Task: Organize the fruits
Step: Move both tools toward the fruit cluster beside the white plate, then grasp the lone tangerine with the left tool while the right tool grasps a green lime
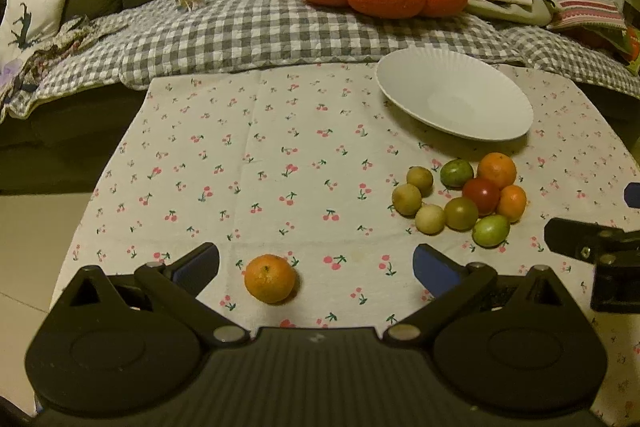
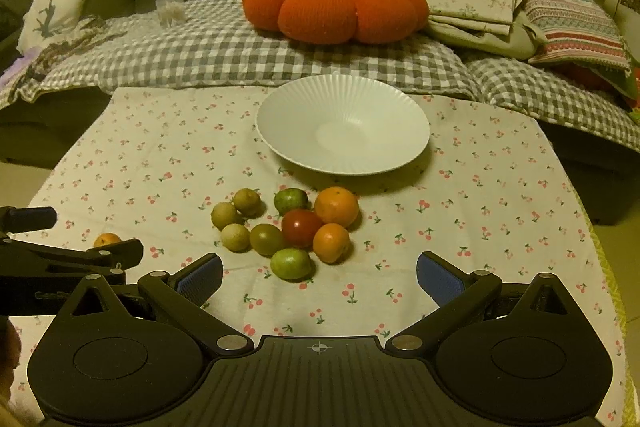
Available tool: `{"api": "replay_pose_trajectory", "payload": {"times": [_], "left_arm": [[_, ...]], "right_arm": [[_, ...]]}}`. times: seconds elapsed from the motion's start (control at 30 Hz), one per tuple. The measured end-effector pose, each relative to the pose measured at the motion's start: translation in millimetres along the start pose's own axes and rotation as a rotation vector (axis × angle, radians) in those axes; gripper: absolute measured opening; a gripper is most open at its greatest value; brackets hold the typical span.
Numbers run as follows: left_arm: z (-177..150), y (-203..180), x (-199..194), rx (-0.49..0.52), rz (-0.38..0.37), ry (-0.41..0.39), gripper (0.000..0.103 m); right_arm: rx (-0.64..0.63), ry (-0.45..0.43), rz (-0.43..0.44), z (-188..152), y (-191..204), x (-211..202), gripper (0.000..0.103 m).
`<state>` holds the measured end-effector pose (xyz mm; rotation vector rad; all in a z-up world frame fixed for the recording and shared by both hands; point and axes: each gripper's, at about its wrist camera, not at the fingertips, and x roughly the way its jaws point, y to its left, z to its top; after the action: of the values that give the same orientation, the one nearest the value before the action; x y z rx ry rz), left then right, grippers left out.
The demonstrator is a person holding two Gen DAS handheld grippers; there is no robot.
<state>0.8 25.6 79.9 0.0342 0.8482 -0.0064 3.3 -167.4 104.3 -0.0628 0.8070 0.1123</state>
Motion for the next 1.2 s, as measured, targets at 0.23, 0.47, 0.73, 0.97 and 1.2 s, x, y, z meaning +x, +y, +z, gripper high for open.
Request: {"api": "replay_pose_trajectory", "payload": {"times": [0.23,0.47,0.73,0.97,1.2], "left_arm": [[0,11,8,-0.031,0.014,0.022,0.102],[3,26,14,-0.072,0.024,0.039,0.102],[6,51,24,-0.152,0.024,0.057,0.101],[-5,47,41,-0.146,-0.004,0.112,0.094],[-15,36,56,-0.096,0.002,0.127,0.086]], "right_arm": [[0.011,0.003,-0.014,1,-1,7,0.103],[-0.001,0.005,-0.019,1,0,17,0.103],[0.081,0.025,-0.001,8,-20,35,0.103],[0.128,0.033,0.026,7,-32,51,0.102],[0.109,0.042,0.074,1,-28,69,0.096]]}}
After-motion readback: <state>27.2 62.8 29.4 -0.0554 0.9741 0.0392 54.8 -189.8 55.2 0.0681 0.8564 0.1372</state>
